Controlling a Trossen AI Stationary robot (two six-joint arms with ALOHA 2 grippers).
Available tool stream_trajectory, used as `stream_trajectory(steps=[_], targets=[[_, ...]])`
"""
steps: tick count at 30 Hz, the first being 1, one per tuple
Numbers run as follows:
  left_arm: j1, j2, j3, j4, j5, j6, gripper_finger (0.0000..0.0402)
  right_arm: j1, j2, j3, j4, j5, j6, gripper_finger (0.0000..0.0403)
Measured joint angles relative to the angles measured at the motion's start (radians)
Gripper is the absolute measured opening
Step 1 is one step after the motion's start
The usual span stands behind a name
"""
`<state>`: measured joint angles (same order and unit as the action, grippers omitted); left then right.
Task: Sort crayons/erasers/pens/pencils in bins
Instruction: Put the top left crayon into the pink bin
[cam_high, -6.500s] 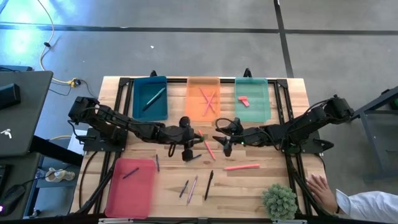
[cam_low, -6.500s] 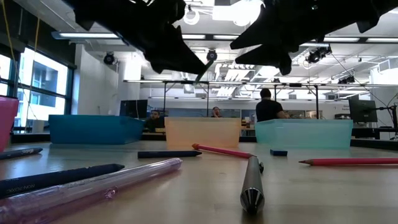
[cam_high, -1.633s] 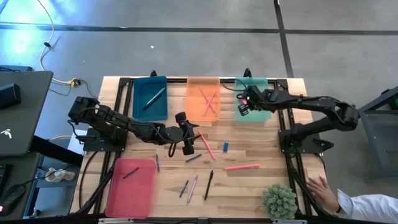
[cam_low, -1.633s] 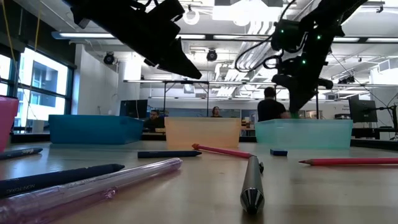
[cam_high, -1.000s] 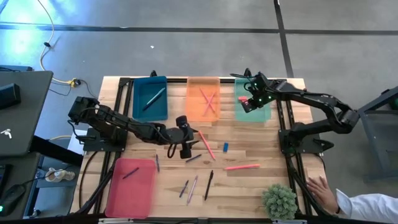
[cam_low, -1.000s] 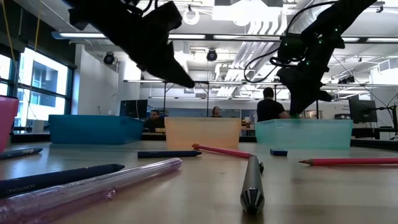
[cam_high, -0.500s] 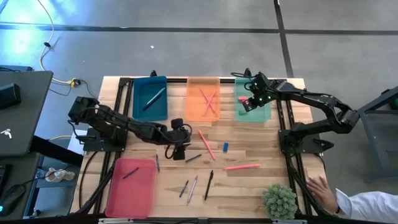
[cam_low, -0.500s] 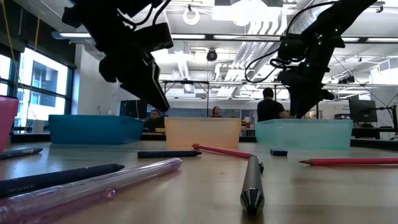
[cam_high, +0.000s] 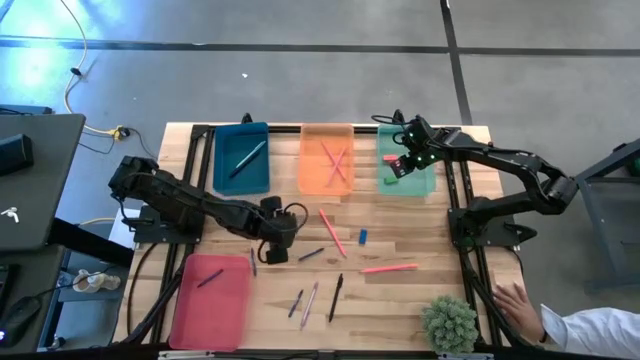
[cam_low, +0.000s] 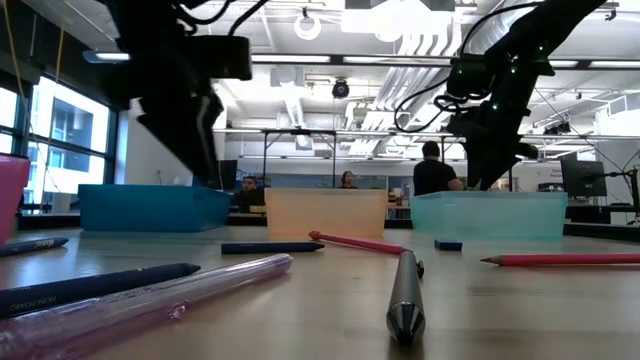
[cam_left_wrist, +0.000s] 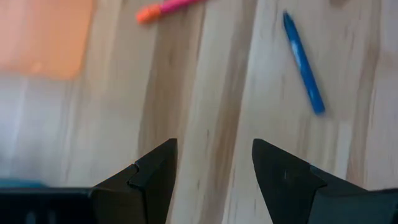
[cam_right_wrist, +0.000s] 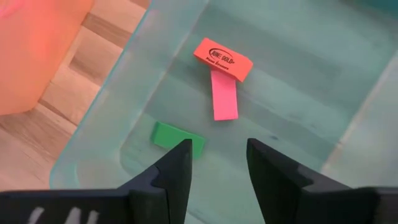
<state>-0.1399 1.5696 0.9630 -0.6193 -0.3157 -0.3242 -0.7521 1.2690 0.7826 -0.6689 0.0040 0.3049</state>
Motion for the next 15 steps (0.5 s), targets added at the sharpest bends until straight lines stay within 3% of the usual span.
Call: stream_trajectory(steps=[5, 15], targets=[[-0.010, 0.000, 0.000, -0.141, -0.002, 0.027, 0.0197, 0.000, 0.000, 0.000, 0.000, 0.000, 0.000, 0.0145], [0.080, -0.013, 0.001, -0.461, 0.018, 0.086, 0.0197, 0.000, 0.000, 0.000, 0.000, 0.000, 0.007, 0.0145]])
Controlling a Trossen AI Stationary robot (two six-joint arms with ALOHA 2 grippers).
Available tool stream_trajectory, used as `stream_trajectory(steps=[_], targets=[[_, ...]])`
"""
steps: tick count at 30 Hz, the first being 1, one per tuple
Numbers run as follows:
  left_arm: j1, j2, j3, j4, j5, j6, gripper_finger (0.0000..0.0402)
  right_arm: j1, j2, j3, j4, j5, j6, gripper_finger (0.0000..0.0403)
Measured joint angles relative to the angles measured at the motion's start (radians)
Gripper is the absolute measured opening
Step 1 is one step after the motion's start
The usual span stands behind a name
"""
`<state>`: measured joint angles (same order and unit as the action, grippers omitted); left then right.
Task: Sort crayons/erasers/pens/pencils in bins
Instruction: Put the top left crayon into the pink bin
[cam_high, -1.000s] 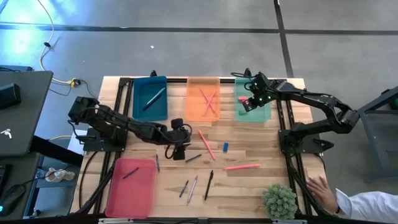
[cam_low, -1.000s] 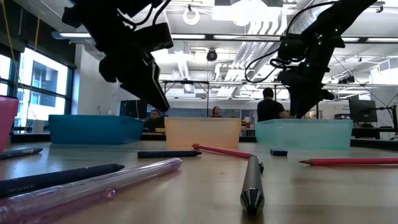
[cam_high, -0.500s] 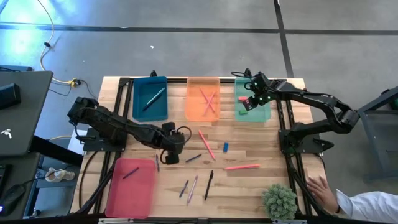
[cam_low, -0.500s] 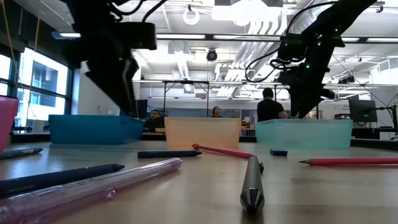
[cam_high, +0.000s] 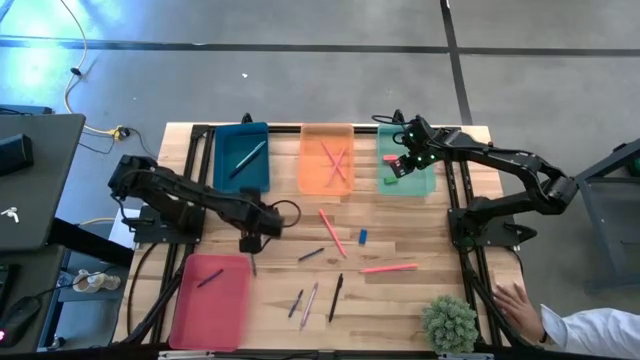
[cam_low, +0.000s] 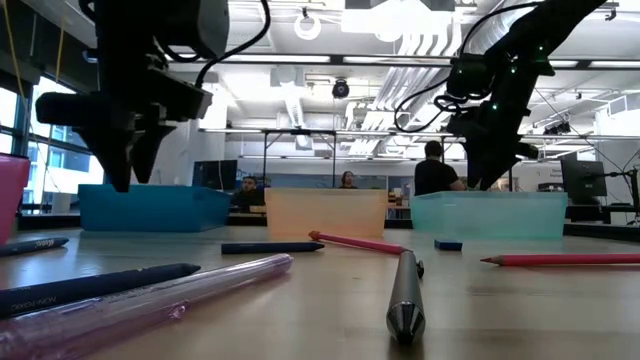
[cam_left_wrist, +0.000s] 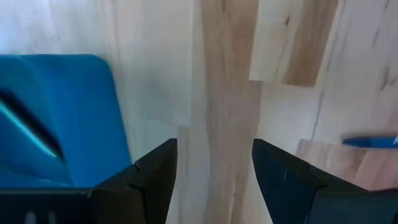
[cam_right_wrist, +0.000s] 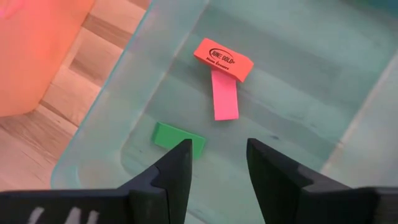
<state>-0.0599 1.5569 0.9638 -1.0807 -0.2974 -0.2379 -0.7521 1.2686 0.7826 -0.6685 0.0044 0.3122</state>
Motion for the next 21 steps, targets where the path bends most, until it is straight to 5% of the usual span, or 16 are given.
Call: stream_trajectory(steps=[5, 11, 16, 21], targets=[[0.046, -0.033, 0.000, -0.029, 0.065, 0.064, 0.0196, 0.000, 0.000, 0.000, 0.005, 0.000, 0.000, 0.0145], [0.103, -0.086, 0.000, -0.029, 0.298, 0.067, 0.0173, 0.000, 0.000, 0.000, 0.005, 0.000, 0.000, 0.0145], [0.127, -0.093, 0.000, -0.020, 0.449, -0.144, 0.0154, 0.001, 0.000, 0.000, 0.006, 0.000, -0.005, 0.0145], [0.125, -0.092, 0.000, -0.020, 0.451, -0.411, 0.0122, 0.016, 0.000, 0.000, 0.015, 0.000, -0.006, 0.0145]])
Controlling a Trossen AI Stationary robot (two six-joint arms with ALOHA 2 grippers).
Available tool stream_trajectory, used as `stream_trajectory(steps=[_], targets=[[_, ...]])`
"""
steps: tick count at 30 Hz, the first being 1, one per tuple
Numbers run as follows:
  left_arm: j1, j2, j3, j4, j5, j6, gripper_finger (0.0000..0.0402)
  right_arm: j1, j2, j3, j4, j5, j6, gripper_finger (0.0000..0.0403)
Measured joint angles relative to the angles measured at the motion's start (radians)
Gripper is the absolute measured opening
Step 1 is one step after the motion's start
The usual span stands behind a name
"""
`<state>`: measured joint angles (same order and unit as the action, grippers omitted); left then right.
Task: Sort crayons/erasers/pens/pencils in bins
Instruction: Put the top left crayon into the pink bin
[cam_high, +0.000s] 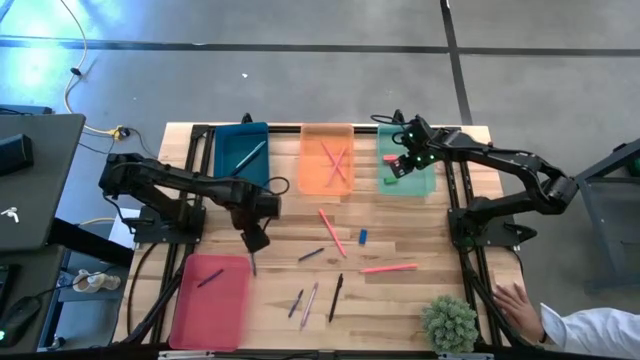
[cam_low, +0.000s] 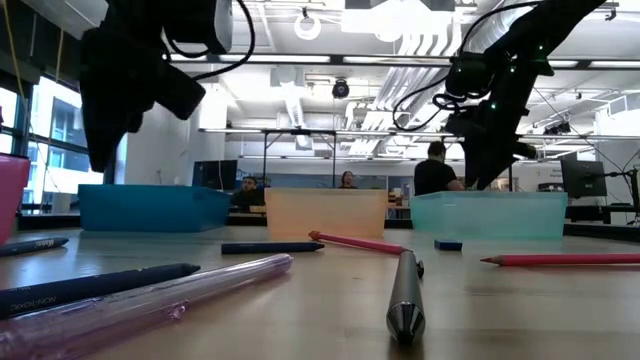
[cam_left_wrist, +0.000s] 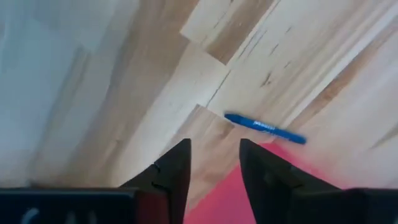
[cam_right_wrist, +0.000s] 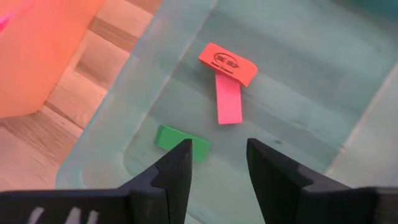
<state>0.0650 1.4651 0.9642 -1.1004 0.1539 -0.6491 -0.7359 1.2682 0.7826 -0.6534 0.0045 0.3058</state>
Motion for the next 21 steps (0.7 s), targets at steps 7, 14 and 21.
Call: stream_trajectory(steps=[7, 14, 21], targets=[[-0.016, 0.014, 0.000, 0.001, 0.101, -0.184, 0.0052, 0.054, 0.000, 0.000, 0.029, 0.000, -0.001, 0.0145], [-0.049, 0.078, 0.000, 0.012, 0.104, -0.247, 0.0004, 0.103, 0.000, 0.000, 0.036, 0.001, -0.001, 0.0145], [-0.068, 0.142, 0.000, 0.039, 0.104, -0.283, 0.0001, 0.136, 0.000, 0.000, 0.038, 0.022, -0.018, 0.0145]])
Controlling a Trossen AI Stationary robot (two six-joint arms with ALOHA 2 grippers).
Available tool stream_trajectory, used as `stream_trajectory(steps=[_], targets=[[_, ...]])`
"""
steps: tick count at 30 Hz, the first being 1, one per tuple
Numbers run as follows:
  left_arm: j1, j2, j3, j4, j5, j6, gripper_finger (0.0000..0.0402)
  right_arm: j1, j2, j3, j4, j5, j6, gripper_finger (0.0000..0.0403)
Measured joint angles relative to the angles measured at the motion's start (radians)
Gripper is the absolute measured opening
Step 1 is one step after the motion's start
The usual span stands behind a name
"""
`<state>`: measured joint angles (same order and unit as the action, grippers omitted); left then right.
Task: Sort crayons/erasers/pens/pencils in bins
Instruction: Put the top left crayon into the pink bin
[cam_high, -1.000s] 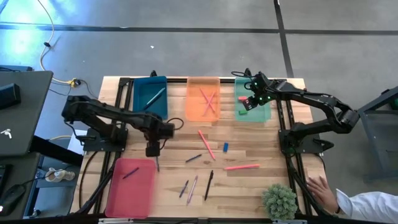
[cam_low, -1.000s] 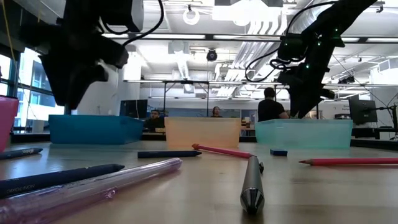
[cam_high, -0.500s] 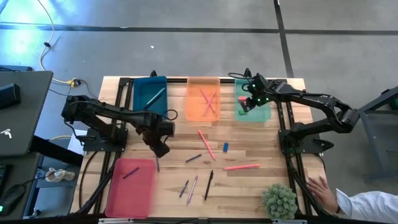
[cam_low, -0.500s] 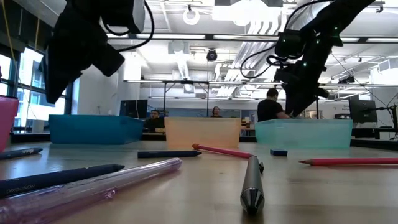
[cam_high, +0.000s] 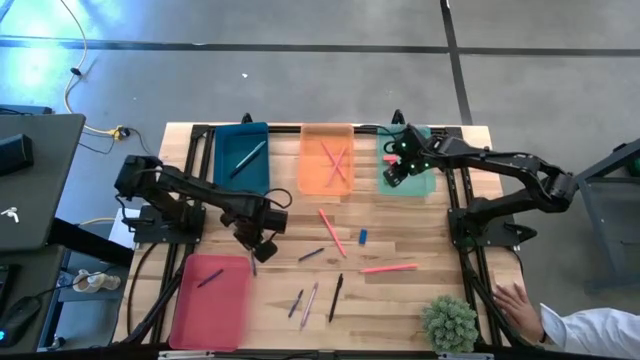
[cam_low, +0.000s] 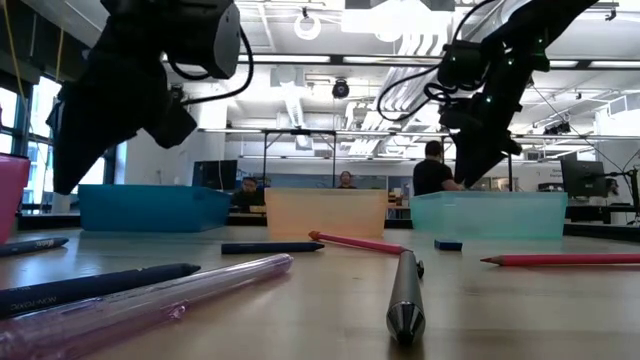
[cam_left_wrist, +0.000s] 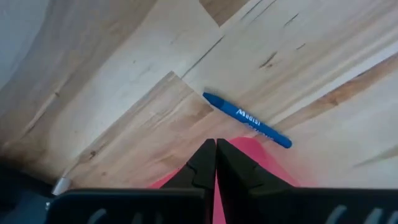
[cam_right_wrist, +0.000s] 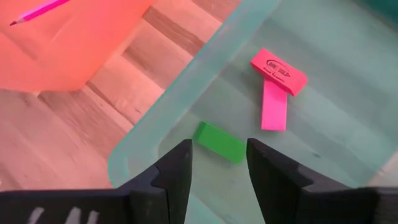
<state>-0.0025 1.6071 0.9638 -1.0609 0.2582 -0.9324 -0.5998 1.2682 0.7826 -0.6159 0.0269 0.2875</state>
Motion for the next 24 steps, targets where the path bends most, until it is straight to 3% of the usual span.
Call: stream_trajectory(steps=[24], targets=[[0.000, 0.181, 0.000, 0.012, 0.001, -0.025, 0.0000, 0.039, 0.000, 0.000, 0.038, 0.000, -0.001, 0.0145]])
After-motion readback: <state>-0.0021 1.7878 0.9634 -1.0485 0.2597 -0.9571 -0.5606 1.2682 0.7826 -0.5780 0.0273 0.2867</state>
